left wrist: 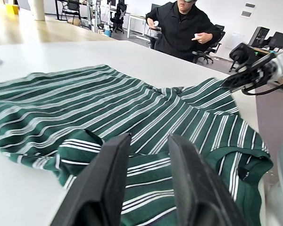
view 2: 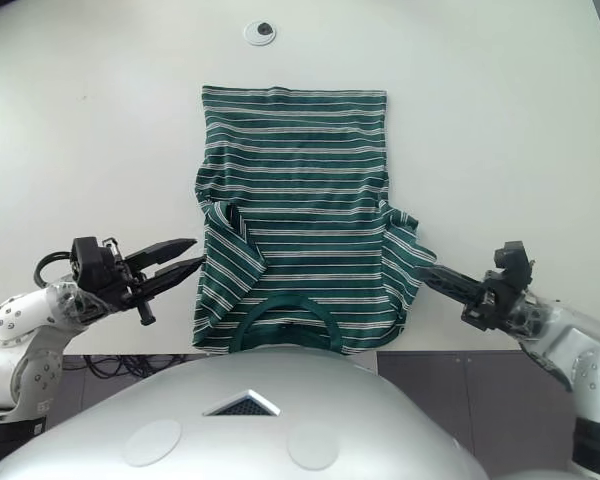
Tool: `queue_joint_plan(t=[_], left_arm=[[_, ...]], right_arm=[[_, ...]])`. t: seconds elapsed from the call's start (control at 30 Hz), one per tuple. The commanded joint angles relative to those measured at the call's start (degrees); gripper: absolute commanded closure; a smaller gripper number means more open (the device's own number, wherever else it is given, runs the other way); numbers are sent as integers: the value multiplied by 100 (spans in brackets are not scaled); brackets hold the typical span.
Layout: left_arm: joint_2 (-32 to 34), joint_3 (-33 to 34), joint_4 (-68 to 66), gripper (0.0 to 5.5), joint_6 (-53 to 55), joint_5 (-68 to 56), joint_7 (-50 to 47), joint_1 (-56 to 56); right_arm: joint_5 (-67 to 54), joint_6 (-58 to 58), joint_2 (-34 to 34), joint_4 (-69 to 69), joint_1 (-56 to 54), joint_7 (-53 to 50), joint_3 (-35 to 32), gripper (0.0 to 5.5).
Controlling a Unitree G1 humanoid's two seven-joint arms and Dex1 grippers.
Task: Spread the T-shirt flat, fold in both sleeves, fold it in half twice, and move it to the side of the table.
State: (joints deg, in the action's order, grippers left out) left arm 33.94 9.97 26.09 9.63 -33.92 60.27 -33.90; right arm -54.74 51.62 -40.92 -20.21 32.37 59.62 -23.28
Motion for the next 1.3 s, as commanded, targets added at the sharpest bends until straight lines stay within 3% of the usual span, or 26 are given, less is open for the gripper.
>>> queue_joint_plan(t=[0.03, 0.27, 0.37, 0.53, 0.77, 0.97, 1.13, 1.3], left_arm=[[114, 0, 19, 408, -16, 80, 15, 5], [221, -226, -392, 408, -818, 941, 172, -219], [259, -183, -477, 408, -918, 924, 208, -184], [303, -84, -664, 408, -1191, 1036, 182, -112], [674, -9, -2229, 408, -4047, 2689, 102, 11], [1248, 148, -3320, 408, -6719, 4158, -528, -4], [1341, -288, -3373, 386, -7372, 4672, -899, 24], [1302, -692, -3417, 317, -7715, 5203, -1345, 184]], right_arm=[[-189, 83, 363, -357, -310, -415, 453, 549], [125, 187, 658, -712, -1000, -1150, 1708, 549], [259, 146, 764, -727, -1143, -1392, 1954, 549], [243, 80, 737, -756, -1184, -1440, 2070, 475], [309, -333, 274, -943, -992, -885, 1679, 463], [2892, -3769, -482, -240, 226, 244, 1370, 463], [3746, -5866, -479, 414, 567, 924, 1479, 458], [5103, -8115, -325, 1000, 777, 604, 2032, 378]])
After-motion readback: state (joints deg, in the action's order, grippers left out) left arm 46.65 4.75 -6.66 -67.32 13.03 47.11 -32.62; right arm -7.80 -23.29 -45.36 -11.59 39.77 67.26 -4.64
